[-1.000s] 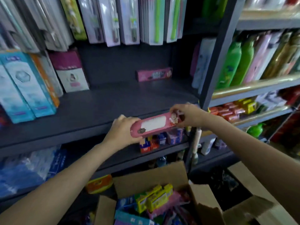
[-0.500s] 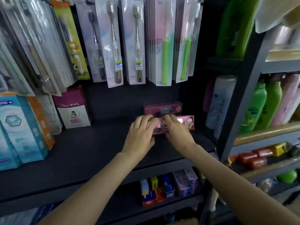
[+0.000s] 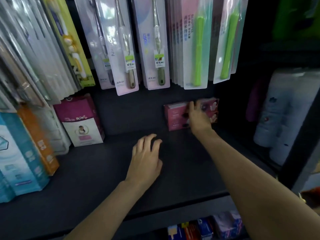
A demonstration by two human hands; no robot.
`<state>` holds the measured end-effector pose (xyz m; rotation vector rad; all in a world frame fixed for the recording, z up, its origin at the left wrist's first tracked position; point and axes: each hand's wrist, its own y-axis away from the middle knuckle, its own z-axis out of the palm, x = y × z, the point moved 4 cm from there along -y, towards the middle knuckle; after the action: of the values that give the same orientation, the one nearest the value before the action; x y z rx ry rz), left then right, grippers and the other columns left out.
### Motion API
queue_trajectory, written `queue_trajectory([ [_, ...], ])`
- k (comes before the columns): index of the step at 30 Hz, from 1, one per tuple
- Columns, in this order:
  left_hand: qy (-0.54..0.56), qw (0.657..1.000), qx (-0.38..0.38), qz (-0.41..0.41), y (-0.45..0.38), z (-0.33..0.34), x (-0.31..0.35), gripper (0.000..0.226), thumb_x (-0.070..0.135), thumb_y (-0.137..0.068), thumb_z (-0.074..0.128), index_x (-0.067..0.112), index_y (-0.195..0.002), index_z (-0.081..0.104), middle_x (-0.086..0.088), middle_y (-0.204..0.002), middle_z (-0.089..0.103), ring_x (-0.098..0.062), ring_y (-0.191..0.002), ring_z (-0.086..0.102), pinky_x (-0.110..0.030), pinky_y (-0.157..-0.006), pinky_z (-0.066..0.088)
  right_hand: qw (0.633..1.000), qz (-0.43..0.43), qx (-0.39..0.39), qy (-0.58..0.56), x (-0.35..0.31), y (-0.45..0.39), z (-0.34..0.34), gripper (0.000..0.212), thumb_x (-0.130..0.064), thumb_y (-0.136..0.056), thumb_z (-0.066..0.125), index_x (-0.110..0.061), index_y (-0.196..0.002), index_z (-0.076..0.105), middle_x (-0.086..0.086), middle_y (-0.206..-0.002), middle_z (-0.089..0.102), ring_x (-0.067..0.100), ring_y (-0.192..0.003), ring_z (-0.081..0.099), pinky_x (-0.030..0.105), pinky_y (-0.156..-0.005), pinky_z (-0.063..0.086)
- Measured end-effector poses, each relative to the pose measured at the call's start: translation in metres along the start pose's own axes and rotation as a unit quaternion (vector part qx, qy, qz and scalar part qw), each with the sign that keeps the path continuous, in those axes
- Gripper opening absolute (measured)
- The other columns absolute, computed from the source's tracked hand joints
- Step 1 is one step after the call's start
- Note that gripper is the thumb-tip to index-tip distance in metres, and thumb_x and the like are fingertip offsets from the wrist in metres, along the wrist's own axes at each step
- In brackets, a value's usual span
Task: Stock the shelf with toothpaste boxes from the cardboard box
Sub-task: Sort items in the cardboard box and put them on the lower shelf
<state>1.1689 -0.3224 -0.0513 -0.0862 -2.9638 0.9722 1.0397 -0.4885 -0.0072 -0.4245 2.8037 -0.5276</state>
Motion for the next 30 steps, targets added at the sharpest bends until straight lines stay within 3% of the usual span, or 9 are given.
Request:
queue_trajectory([
  [4, 0.007, 1.000, -0.005, -0.007, -0.006, 0.005, -0.001, 0.054, 0.006, -0.060, 0.075, 0.008, -0.111, 0.059, -0.013, -0.120, 0.057, -0.031, -0.106, 0.057, -0.041, -0.085, 0.048, 0.998, 0.010, 0.031, -0.053, -0.006, 0.004, 0.013, 0.083, 0.006, -0.086, 0.050, -0.008, -0.150, -0.001, 0.023, -0.154, 0.000, 0.041, -0.130, 0.035, 0.040, -0.088, 0.048],
  [7, 0.011, 1.000, 0.000, -0.007, -0.011, 0.006, 0.003, 0.052, 0.005, -0.060, 0.074, 0.008, -0.111, 0.060, -0.013, -0.119, 0.057, -0.031, -0.106, 0.057, -0.041, -0.084, 0.049, 0.996, -0.061, 0.060, -0.014, -0.023, 0.017, 0.014, 0.086, 0.002, -0.085, 0.049, -0.026, -0.150, 0.000, 0.019, -0.155, -0.005, 0.043, -0.128, 0.033, 0.042, -0.078, 0.053],
  [10, 0.025, 1.000, 0.005, -0.002, -0.012, 0.004, 0.010, 0.052, 0.004, -0.060, 0.073, 0.007, -0.110, 0.059, -0.014, -0.119, 0.057, -0.031, -0.106, 0.057, -0.042, -0.083, 0.049, 0.993, -0.109, 0.007, 0.035, -0.032, 0.021, 0.018, 0.084, -0.002, -0.089, 0.048, -0.040, -0.148, 0.002, 0.010, -0.155, -0.021, 0.043, -0.128, 0.030, 0.040, -0.077, 0.053],
  [14, 0.038, 0.999, -0.004, 0.002, -0.006, -0.001, 0.015, 0.052, 0.004, -0.059, 0.074, 0.007, -0.109, 0.060, -0.014, -0.118, 0.057, -0.032, -0.104, 0.058, -0.042, -0.082, 0.050, 0.994, -0.084, -0.071, 0.026, -0.023, 0.022, 0.023, 0.082, 0.001, -0.089, 0.047, -0.038, -0.148, 0.007, 0.006, -0.153, -0.027, 0.041, -0.131, 0.030, 0.040, -0.087, 0.050],
  [20, 0.058, 0.998, -0.030, -0.023, 0.015, -0.014, 0.013, 0.048, 0.005, -0.075, 0.061, 0.008, -0.123, 0.053, -0.012, -0.132, 0.046, -0.031, -0.120, 0.045, -0.044, -0.096, 0.039, 0.985, -0.159, -0.041, 0.046, -0.046, 0.080, -0.008, 0.073, -0.009, -0.089, 0.049, -0.025, -0.150, 0.012, 0.017, -0.156, -0.004, 0.044, -0.137, 0.020, 0.051, -0.106, 0.033],
  [23, 0.098, 0.995, 0.007, -0.015, 0.044, -0.035, 0.021, 0.044, 0.008, -0.078, 0.055, 0.007, -0.122, 0.052, -0.012, -0.131, 0.047, -0.028, -0.118, 0.043, -0.041, -0.095, 0.038, 0.967, -0.239, 0.089, -0.017, -0.052, 0.148, -0.030, 0.063, -0.005, -0.079, 0.057, -0.007, -0.139, 0.040, 0.030, -0.143, 0.032, 0.047, -0.116, 0.045, 0.054, -0.090, 0.047],
  [25, 0.140, 0.989, 0.034, 0.021, 0.080, -0.049, 0.036, 0.039, 0.011, -0.077, 0.045, 0.006, -0.114, 0.055, -0.012, -0.122, 0.052, -0.023, -0.110, 0.043, -0.034, -0.090, 0.036, 0.942, -0.290, 0.152, -0.080, -0.045, 0.208, -0.041, 0.046, -0.001, -0.078, 0.055, 0.000, -0.124, 0.053, 0.028, -0.130, 0.046, 0.043, -0.104, 0.053, 0.049, -0.082, 0.049],
  [28, 0.176, 0.976, -0.002, 0.129, 0.162, -0.042, 0.069, 0.030, 0.011, -0.073, 0.045, 0.006, -0.100, 0.056, -0.017, -0.104, 0.059, -0.025, -0.094, 0.043, -0.033, -0.078, 0.032, 0.923, -0.335, 0.128, -0.143, -0.028, 0.302, -0.034, 0.027, 0.002, -0.083, 0.050, 0.000, -0.109, 0.057, 0.025, -0.112, 0.056, 0.040, -0.089, 0.056, 0.044, -0.075, 0.047],
  [30, 0.158, 0.970, -0.064, 0.175, 0.224, -0.013, 0.088, 0.027, 0.016, -0.070, 0.044, 0.008, -0.096, 0.047, -0.019, -0.096, 0.060, -0.029, -0.090, 0.041, -0.036, -0.074, 0.031, 0.920, -0.351, 0.060, -0.162, -0.012, 0.362, 0.000, 0.025, 0.002, -0.082, 0.047, -0.002, -0.106, 0.053, 0.022, -0.104, 0.056, 0.037, -0.085, 0.055, 0.041, -0.074, 0.046],
])
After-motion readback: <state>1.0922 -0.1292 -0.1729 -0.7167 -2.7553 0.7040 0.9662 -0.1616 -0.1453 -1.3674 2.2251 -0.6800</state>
